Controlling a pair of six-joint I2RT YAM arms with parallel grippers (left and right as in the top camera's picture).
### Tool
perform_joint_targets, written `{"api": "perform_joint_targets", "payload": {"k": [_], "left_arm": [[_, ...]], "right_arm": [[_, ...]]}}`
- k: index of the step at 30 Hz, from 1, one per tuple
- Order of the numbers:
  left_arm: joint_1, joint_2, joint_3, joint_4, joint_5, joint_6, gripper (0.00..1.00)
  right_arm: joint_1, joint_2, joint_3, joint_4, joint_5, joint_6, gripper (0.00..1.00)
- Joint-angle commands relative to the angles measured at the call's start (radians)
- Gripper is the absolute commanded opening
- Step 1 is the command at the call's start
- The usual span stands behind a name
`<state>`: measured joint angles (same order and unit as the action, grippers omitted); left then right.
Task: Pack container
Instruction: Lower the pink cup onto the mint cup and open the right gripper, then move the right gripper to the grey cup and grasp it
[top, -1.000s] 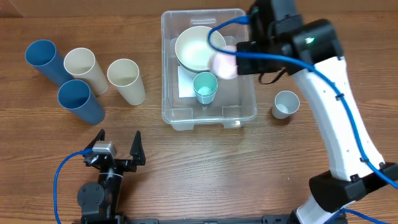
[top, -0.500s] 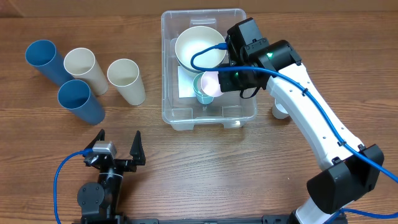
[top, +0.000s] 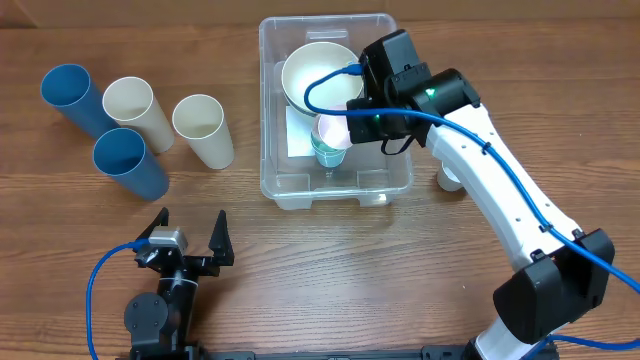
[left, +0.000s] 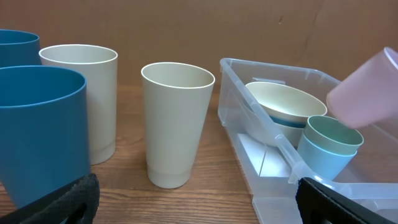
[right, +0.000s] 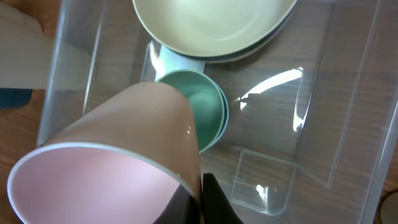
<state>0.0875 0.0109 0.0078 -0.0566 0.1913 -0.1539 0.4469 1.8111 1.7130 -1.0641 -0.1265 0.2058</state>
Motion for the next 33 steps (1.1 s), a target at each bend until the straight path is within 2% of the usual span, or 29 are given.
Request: {"api": "perform_joint_targets", "payload": {"k": [1,3,4,5,6,7,8,15,18,20,23,27,33], "left_arm": [[0.01,-0.006,-0.003,0.001,0.011,-0.007,1.0],[0.01,-0.006,-0.003,0.001,0.011,-0.007,1.0],[0.01,-0.006,-0.003,0.001,0.011,-0.007,1.0],[0.01,-0.006,-0.003,0.001,0.011,-0.007,1.0],[0.01,-0.006,-0.003,0.001,0.011,-0.007,1.0],[0.01,-0.006,-0.003,0.001,0.011,-0.006,1.0],[0.01,-0.006,-0.003,0.001,0.011,-0.007,1.0],[0.01,-0.006,-0.003,0.001,0.011,-0.007,1.0],[0.01,-0.006,-0.003,0.001,0.011,-0.007,1.0],[0.01,-0.006,-0.003,0.001,0.011,-0.007,1.0],[0.01,-0.006,-0.003,0.001,0.011,-0.007,1.0],[0.01,-0.006,-0.003,0.001,0.011,-0.007,1.0],[0.01,-0.006,-0.003,0.001,0.011,-0.007,1.0]], "right_arm": [[0.005,-0.013,-0.011,0.01,0.006,0.003,0.04],[0.005,-0.013,-0.011,0.013,0.006,0.003,0.04],[0.005,-0.013,-0.011,0.015,0.006,0.003,0.09],[0.005,-0.013,-0.011,0.017,0.005,0.003,0.33],[0.005,-0.013,-0.011,0.019,0.005,0.003,0.63],[0.005,-0.013,-0.011,0.02,0.005,0.003,0.73],[0.005,-0.013,-0.011,0.02,0.005,0.003,0.77],[0.003,-0.014,0.001,0.021,0.005,-0.005,0.77],[-0.012,-0.016,0.058,-0.032,0.013,-0.004,0.81],[-0.036,-0.016,0.113,-0.101,0.06,0.008,0.8],[-0.104,-0.016,0.186,-0.225,0.126,0.012,0.75],[-0.275,-0.017,0.215,-0.328,0.133,0.061,0.75],[-0.517,-0.017,0.156,-0.37,0.072,0.088,0.75]]}}
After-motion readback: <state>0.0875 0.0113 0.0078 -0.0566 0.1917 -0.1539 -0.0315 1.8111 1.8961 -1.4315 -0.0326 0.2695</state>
